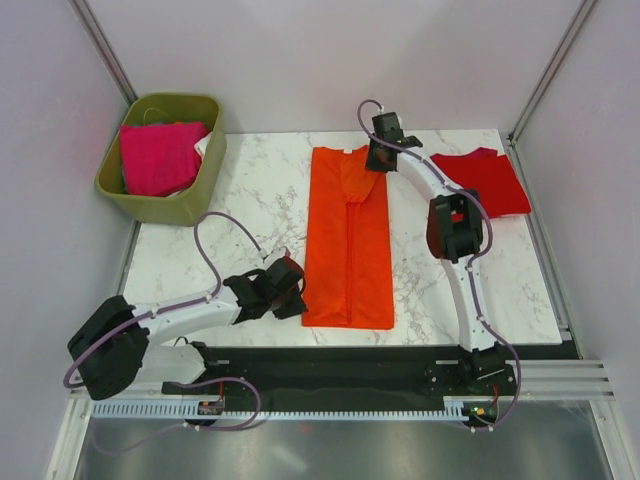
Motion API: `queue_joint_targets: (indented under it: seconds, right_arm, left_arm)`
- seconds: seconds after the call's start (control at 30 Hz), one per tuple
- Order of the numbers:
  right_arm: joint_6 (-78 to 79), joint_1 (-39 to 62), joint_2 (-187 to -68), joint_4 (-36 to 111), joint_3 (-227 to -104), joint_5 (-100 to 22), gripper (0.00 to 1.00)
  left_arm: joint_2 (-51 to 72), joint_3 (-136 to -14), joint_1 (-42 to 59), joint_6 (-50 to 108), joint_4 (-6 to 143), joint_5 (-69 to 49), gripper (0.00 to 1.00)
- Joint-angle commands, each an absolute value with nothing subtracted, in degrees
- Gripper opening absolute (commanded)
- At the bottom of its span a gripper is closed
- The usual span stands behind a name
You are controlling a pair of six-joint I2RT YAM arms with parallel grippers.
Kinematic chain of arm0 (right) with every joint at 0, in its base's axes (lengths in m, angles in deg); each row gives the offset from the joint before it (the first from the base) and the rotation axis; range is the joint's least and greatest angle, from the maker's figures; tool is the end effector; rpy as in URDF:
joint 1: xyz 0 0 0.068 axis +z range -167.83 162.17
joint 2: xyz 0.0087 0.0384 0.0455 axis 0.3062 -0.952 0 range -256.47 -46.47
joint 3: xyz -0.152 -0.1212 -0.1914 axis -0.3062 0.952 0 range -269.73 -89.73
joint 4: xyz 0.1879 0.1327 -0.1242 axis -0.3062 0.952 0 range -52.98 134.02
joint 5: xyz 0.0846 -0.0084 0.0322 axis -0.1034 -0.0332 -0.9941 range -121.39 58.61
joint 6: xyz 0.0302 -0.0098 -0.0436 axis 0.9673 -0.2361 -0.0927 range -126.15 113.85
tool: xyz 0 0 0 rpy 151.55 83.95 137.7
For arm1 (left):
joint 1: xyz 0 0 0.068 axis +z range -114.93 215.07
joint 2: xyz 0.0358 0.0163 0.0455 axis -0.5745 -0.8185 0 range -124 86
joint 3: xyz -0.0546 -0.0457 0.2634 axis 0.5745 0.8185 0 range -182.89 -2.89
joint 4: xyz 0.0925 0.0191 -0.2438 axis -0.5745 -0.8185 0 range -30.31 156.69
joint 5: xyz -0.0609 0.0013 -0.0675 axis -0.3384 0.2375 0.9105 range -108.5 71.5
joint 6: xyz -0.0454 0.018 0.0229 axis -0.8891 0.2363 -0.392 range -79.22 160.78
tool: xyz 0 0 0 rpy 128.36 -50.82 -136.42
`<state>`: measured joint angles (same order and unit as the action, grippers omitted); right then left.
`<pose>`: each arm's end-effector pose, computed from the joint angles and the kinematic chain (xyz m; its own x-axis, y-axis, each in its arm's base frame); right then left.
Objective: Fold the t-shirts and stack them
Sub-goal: Fold the tshirt
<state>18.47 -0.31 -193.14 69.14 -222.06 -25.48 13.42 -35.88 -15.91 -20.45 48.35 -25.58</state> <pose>0.5429 0.1674 0.1767 -0.7249 0.2057 -0.6575 0.0772 0.9726 0.2191 0.1457 -0.1729 0.1629 -0.8965 -0.2754 -0.3471 -0.1165 0.9023 -0.4151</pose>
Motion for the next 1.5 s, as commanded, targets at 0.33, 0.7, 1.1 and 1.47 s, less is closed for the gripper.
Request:
queue_joint_targets:
  seconds: [0.33, 0.7, 1.1, 1.47]
  right_arm:
    - [19.34, 3.70, -151.90, 61.64, -180.64, -29.55, 0.32]
    - [25.22, 10.73, -118.38, 60.13, -133.78, -29.89, 0.40]
    - [34.63, 11.96, -99.47, 61.20, -116.19, -40.88, 0.47]
    - [36.22, 12.14, -99.29, 58.64, -110.65, -45.63, 0.43]
  left_arm:
    - [25.78, -35.59, -16.26, -14.59, 44.37, -23.52, 0.20]
    - [28.95, -31.99, -16.17, -12.66, 45.16, -21.06, 0.34]
    - [26.85, -30.14, -16.17, -11.78, 47.62, -19.74, 0.46]
    - [21.93, -30.13, -15.29, -11.87, 50.87, -19.56, 0.40]
